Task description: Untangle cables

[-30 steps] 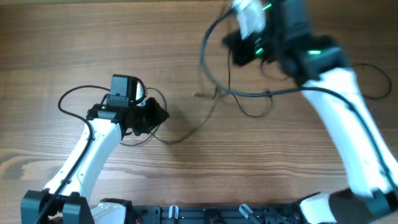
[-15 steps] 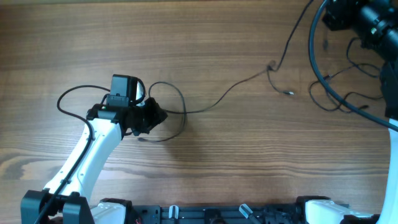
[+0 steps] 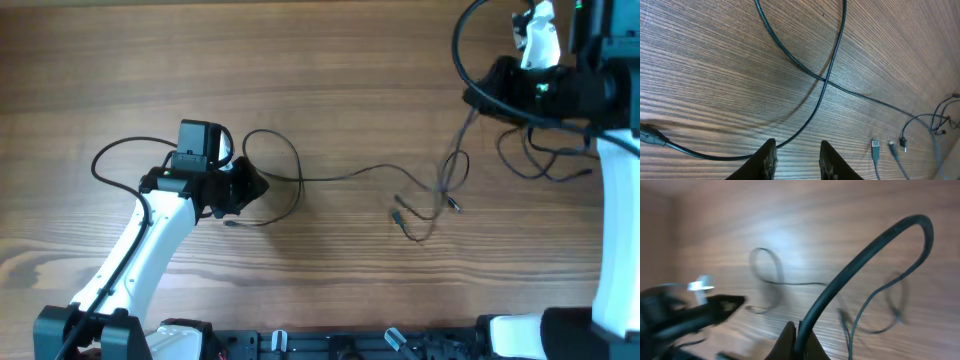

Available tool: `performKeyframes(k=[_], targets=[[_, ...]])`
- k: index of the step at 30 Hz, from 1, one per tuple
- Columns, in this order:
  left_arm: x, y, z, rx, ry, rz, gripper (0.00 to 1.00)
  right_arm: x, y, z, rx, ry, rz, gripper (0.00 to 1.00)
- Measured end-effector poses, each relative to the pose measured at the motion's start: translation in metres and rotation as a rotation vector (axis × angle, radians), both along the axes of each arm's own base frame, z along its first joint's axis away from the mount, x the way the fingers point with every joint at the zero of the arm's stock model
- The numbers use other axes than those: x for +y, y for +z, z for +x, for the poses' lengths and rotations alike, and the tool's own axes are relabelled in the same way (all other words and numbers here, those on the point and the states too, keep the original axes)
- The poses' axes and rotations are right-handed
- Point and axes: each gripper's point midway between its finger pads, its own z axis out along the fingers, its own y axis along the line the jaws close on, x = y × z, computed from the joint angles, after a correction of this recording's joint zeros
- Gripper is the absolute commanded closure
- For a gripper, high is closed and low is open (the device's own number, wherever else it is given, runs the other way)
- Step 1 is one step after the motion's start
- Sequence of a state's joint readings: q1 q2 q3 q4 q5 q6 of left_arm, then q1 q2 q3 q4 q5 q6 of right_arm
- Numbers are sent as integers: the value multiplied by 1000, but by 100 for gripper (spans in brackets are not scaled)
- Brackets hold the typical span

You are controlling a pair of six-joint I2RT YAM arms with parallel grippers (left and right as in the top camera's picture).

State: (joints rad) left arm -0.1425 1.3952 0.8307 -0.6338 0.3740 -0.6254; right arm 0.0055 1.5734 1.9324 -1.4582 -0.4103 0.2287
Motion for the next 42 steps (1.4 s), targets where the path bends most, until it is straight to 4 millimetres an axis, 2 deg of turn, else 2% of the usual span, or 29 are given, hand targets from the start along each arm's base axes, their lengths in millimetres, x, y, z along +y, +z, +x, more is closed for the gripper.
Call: performKeyframes(k=[3,6,10,13,15,17,19,21,24,27,28,31,33,35,38,39,42], targets=[[0,0,0,0,0,0,70,-8,-10,6,20,-23,-48,95],[0,0,0,0,0,0,70,-5,-4,15,-44,25,-47,96],[0,0,0,0,0,0,70,7,18,38,-203,94,-8,96],[0,0,0,0,0,0,70,5,41,54,-328,93,4,96],[0,0,0,0,0,0,70,-2,69,65,-461,79,-2,96],[0,0,0,0,0,0,70,-12,111,68,-622,51,-11,96],[0,0,1,-3,0,0,70,-24,154,53,-757,1,-17,96],[0,1,2,-9,0,-1,70,-35,182,35,-836,-51,-33,96],[0,1,3,-12,0,-2,70,-52,205,15,-897,-132,-66,96],[0,1,3,-12,0,-2,70,-61,205,13,-895,-167,-82,96],[0,1,3,-12,0,-2,70,-63,199,15,-868,-173,-80,95],[0,1,3,-12,0,-2,70,-51,188,12,-821,-105,-31,92],[0,1,3,-12,0,-2,70,-36,172,3,-747,-38,30,92],[0,1,3,-12,0,-2,70,-29,143,-8,-606,-17,68,92],[0,1,3,-12,0,-2,70,-42,114,-6,-487,-72,18,94],[0,1,3,-12,1,-2,70,-53,102,2,-448,-113,-31,95],[0,1,3,-12,0,-2,70,-68,91,17,-427,-161,-90,95]])
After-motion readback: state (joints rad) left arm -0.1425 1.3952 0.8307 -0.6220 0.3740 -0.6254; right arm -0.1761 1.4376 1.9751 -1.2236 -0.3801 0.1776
